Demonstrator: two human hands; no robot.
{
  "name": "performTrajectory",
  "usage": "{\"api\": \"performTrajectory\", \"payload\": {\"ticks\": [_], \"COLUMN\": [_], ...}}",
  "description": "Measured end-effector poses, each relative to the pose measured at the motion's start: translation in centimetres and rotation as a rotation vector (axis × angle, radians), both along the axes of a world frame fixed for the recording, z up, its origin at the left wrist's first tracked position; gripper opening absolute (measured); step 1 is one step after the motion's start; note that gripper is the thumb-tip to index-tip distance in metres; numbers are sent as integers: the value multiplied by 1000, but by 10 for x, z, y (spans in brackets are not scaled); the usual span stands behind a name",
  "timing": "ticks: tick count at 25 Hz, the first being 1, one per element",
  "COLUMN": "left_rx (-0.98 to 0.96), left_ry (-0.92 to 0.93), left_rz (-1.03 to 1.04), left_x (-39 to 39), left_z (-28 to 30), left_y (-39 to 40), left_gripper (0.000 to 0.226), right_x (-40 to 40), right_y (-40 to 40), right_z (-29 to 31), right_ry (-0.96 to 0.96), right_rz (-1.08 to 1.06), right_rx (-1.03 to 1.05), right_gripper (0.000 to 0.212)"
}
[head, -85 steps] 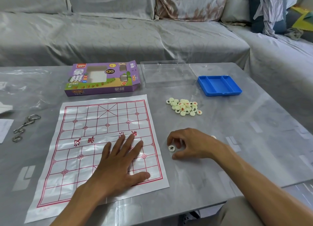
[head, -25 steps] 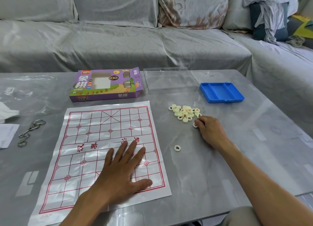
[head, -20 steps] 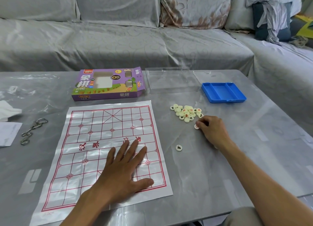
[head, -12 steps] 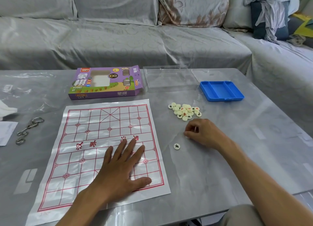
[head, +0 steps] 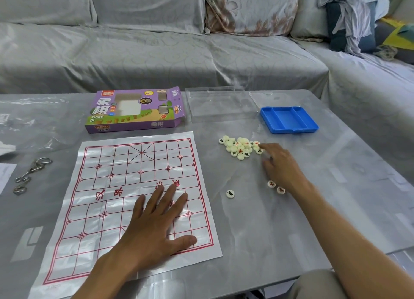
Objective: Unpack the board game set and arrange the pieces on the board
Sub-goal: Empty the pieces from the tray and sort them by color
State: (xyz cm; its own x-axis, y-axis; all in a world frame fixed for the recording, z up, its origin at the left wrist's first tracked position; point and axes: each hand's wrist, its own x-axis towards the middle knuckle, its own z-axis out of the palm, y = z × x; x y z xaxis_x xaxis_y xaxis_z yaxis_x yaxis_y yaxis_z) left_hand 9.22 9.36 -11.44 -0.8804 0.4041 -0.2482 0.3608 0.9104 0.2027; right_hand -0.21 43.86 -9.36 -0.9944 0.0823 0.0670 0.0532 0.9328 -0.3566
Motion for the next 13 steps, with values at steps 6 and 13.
{"api": "performTrajectory", "payload": {"ticks": [6, 13], "left_rx": [15, 2], "left_ry": [-7, -1], "left_rz": [-2, -2], "left_x": [-1, -1], "left_z": [0, 1], "left_y": [-1, -1], "left_gripper": [99, 98], "right_x": [-6, 26], "right_y": [-8, -44], "right_z": [-3, 24], "right_ry": [16, -373], "right_rz": [-24, 212], "right_rx": [53, -210], "right_gripper": [9, 7]}}
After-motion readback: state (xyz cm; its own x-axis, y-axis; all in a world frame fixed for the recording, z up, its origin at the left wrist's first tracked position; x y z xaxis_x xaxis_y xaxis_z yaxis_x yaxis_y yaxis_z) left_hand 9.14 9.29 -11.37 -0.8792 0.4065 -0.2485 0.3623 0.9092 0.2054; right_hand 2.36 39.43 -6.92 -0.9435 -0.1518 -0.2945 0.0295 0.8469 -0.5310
